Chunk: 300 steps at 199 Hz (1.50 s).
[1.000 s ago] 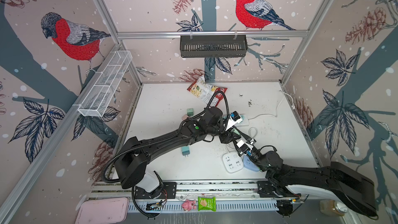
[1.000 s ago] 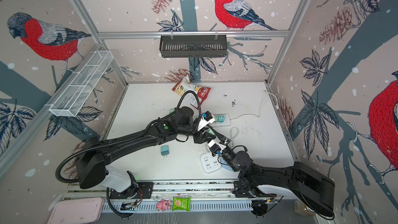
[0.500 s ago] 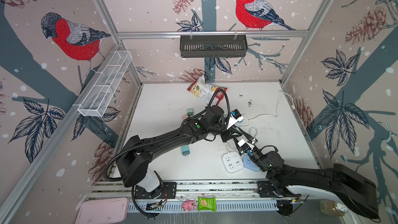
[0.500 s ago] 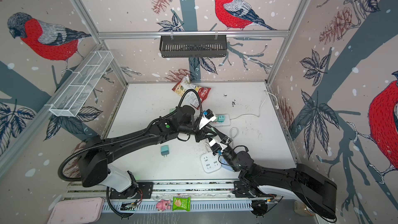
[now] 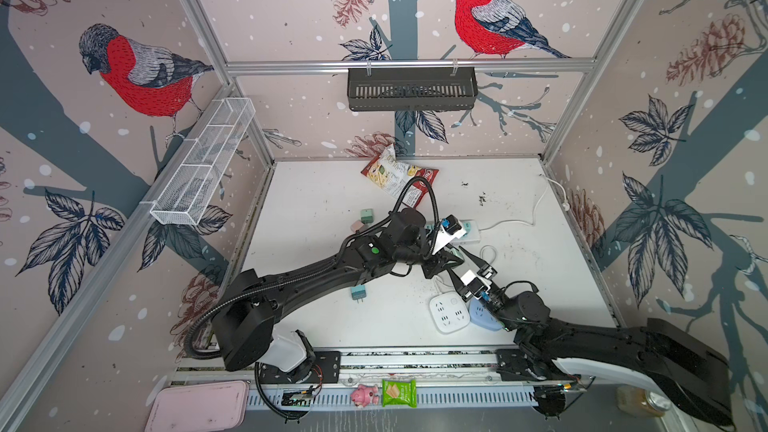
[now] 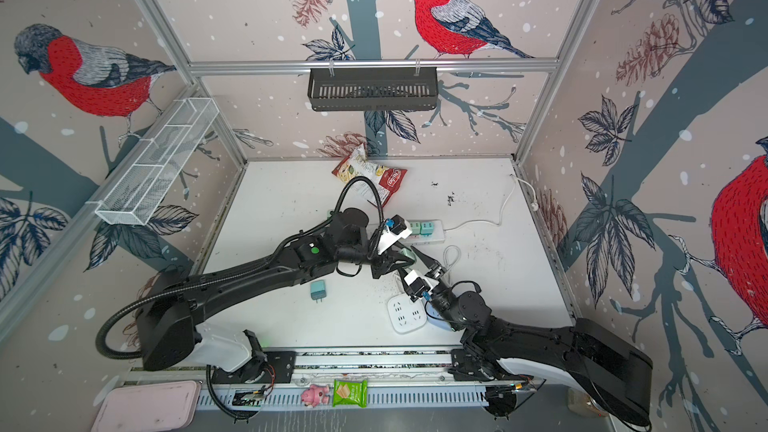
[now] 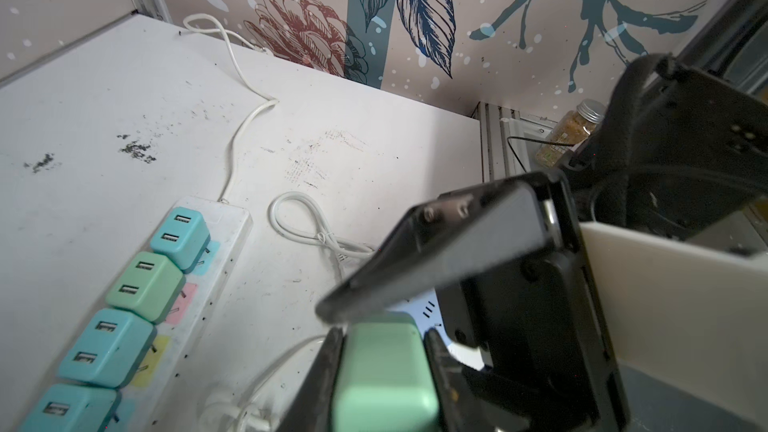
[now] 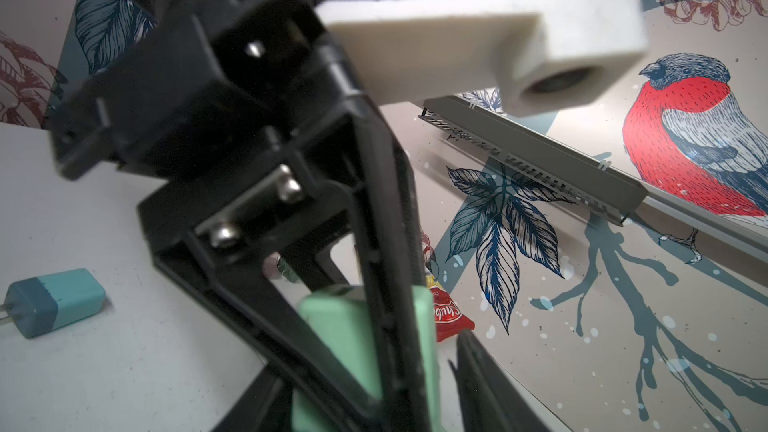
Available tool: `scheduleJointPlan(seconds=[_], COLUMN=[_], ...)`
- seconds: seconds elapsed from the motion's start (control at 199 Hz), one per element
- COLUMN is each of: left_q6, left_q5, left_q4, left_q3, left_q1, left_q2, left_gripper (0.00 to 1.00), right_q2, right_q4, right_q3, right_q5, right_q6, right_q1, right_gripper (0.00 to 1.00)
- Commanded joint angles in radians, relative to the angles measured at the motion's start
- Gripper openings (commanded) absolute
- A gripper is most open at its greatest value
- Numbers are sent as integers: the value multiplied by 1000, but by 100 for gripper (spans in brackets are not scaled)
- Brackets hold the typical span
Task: Insert the plug
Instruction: 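Open the right gripper and draw it back while the left gripper carries the green adapter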
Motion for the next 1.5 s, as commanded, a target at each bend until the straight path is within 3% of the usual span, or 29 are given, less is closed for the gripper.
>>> scheduleJointPlan(seconds=[0.0, 0.276, 0.416, 0.642, 0.943, 1.018, 1.209, 1.359, 1.5], left_q6=[51, 104, 214, 291, 363, 368, 368, 388, 402], left_q5=[-99, -468, -505, -590, -622, -591, -494, -495, -380], left_q4=[49, 243, 355, 460, 475, 462, 403, 315, 257], left_q3=[-85, -299, -420, -520, -533, -528, -483, -400, -322], left_q1=[2, 2, 1, 1, 18, 47, 164, 203, 267], left_q2=[-87, -308, -375, -408, -310, -283, -208, -139, -81], left_gripper=[0, 0, 0, 0, 0, 0, 0, 0, 0], right_q2=[-43, -142, -158, -156, -215, -245, -324, -389, -482], right_q4=[-27, -118, -187, -220, -350, -364, -431, -378, -263], right_q3=[-73, -67, -33, -10, 43, 41, 50, -14, -113], right_q5=[-22, -103, -136, -135, -266, -281, -447, -322, -142], right_q6=[42, 54, 86, 110, 179, 214, 296, 320, 371], right_q1=[-3, -7, -23, -39, -99, -124, -243, -274, -286], right_gripper=[99, 99, 99, 100, 99, 100, 100, 100, 100])
